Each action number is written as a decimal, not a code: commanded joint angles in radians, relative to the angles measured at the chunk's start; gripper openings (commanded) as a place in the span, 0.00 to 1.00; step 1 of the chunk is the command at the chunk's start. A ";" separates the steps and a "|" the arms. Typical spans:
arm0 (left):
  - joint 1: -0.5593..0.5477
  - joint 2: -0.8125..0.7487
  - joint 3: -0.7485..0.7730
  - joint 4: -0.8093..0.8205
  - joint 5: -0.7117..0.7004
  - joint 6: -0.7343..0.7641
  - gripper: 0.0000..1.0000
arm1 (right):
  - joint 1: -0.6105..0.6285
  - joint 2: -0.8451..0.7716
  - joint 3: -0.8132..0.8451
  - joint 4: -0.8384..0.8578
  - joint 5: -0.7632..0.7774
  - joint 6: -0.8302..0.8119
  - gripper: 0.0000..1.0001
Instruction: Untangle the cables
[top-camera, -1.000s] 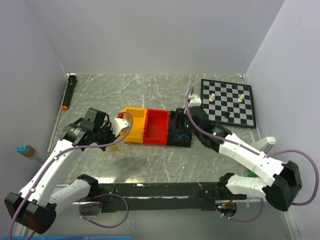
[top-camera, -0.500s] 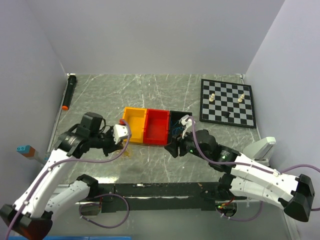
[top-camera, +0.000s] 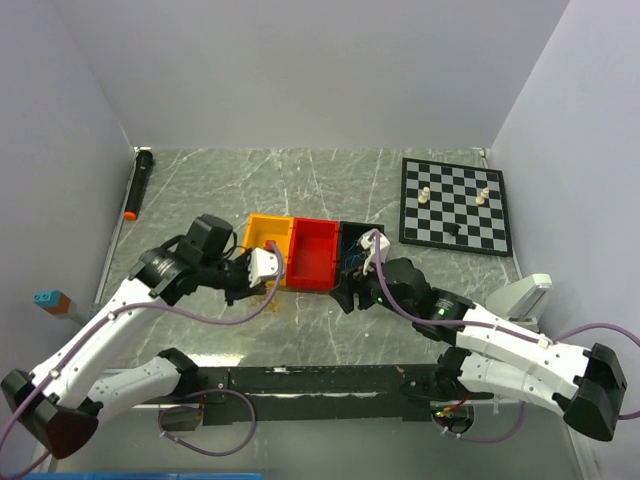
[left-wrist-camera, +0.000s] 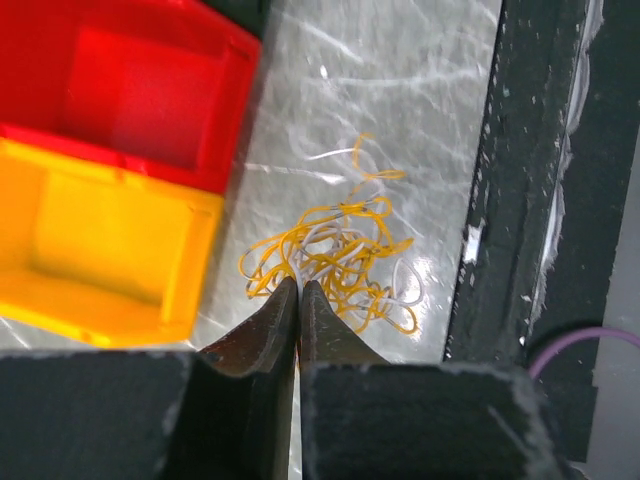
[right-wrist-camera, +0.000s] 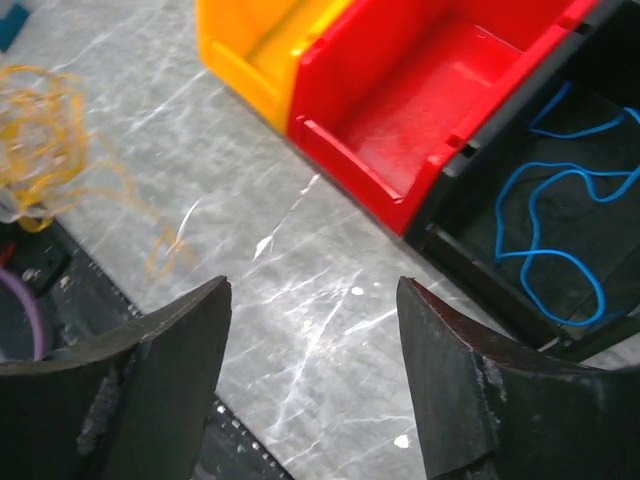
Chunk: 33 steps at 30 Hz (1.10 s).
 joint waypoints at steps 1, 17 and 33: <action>-0.036 0.079 0.119 0.042 -0.022 0.009 0.09 | -0.058 0.037 0.064 0.062 0.019 -0.008 0.76; -0.131 0.122 0.096 0.118 -0.069 0.001 0.26 | -0.135 0.019 0.009 0.314 -0.522 -0.037 0.78; -0.137 0.030 -0.201 0.209 -0.138 -0.005 0.43 | -0.014 0.269 -0.050 0.218 -0.338 -0.008 0.73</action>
